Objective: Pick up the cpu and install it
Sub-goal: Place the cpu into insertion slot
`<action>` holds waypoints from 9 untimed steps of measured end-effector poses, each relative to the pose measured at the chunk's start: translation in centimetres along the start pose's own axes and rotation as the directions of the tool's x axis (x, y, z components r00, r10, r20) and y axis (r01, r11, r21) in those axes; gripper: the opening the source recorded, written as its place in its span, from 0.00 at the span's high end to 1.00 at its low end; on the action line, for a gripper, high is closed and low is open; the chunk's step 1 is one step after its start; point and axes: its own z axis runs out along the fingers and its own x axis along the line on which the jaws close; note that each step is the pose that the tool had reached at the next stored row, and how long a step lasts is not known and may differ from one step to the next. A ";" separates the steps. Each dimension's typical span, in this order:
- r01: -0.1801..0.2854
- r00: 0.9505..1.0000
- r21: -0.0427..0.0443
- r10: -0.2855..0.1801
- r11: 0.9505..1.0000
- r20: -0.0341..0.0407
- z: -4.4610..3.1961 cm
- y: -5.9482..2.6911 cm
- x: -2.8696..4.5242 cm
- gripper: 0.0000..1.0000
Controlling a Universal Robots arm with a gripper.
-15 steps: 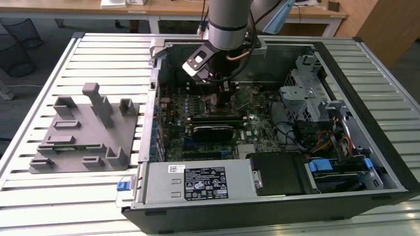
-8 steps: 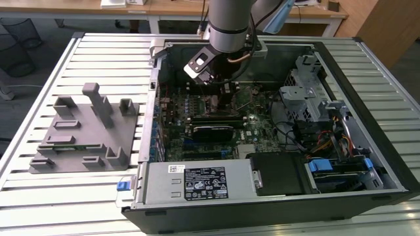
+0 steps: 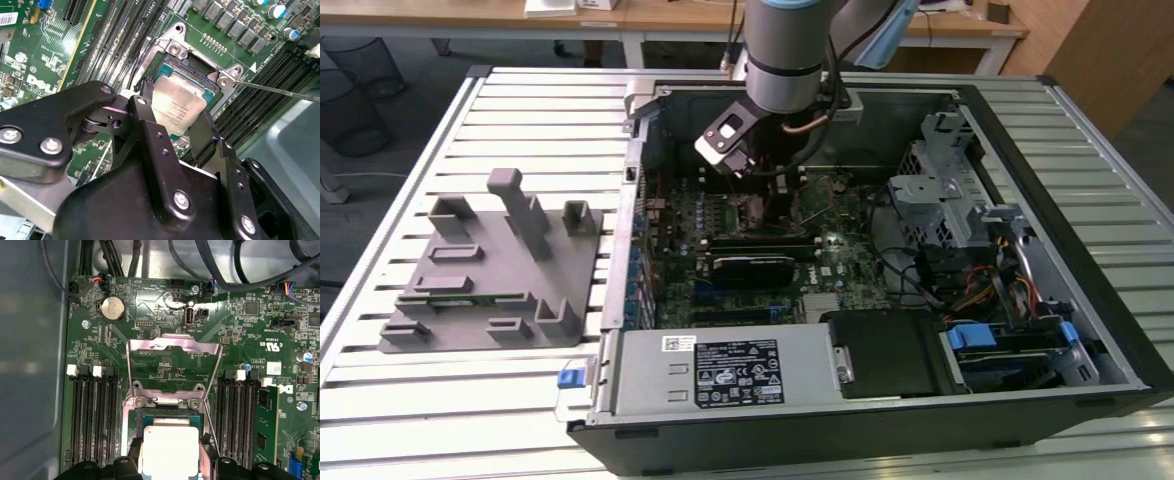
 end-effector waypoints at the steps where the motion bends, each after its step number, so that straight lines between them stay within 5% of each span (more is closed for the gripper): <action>1: 0.000 1.000 0.000 0.000 1.000 0.000 0.10 0.00 0.00 0.47; 9: 0.000 1.000 0.000 0.000 1.000 0.000 0.76 0.00 0.01 0.47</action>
